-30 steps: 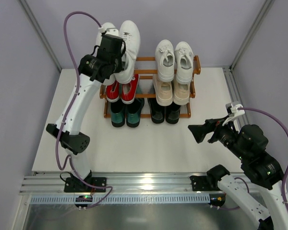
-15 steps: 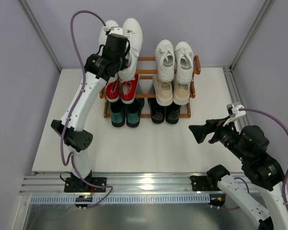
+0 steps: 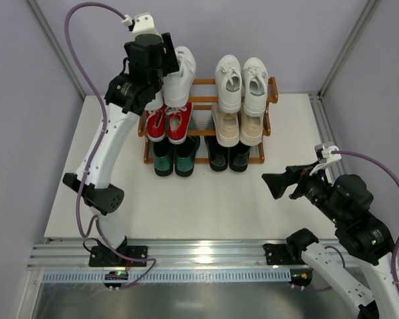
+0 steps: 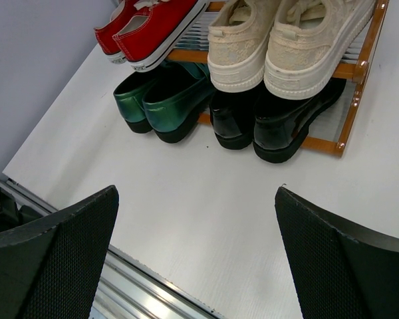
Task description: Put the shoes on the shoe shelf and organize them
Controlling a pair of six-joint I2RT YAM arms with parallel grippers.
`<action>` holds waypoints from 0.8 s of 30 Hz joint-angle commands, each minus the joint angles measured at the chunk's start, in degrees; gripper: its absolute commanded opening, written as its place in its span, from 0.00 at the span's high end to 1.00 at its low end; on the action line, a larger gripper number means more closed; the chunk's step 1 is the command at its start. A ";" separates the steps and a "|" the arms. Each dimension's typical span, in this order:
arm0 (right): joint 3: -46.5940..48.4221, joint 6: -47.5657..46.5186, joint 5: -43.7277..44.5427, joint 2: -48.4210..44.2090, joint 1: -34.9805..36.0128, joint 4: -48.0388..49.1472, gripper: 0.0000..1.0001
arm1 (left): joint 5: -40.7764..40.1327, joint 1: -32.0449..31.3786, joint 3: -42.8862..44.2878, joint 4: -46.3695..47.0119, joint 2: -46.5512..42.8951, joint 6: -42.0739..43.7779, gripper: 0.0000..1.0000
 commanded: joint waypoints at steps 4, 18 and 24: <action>0.75 -0.46 0.67 -0.16 0.05 0.10 0.00 | -0.15 -0.04 1.88 5.45 -2.63 1.02 0.17; 1.10 -0.64 -0.55 -0.60 0.05 1.41 0.00 | 9.34 -3.12 -12.78 9.94 -21.16 0.15 0.00; -0.30 -0.46 -2.84 -1.04 0.05 4.31 0.00 | 16.73 -3.12 -32.63 4.31 -37.51 -5.13 0.00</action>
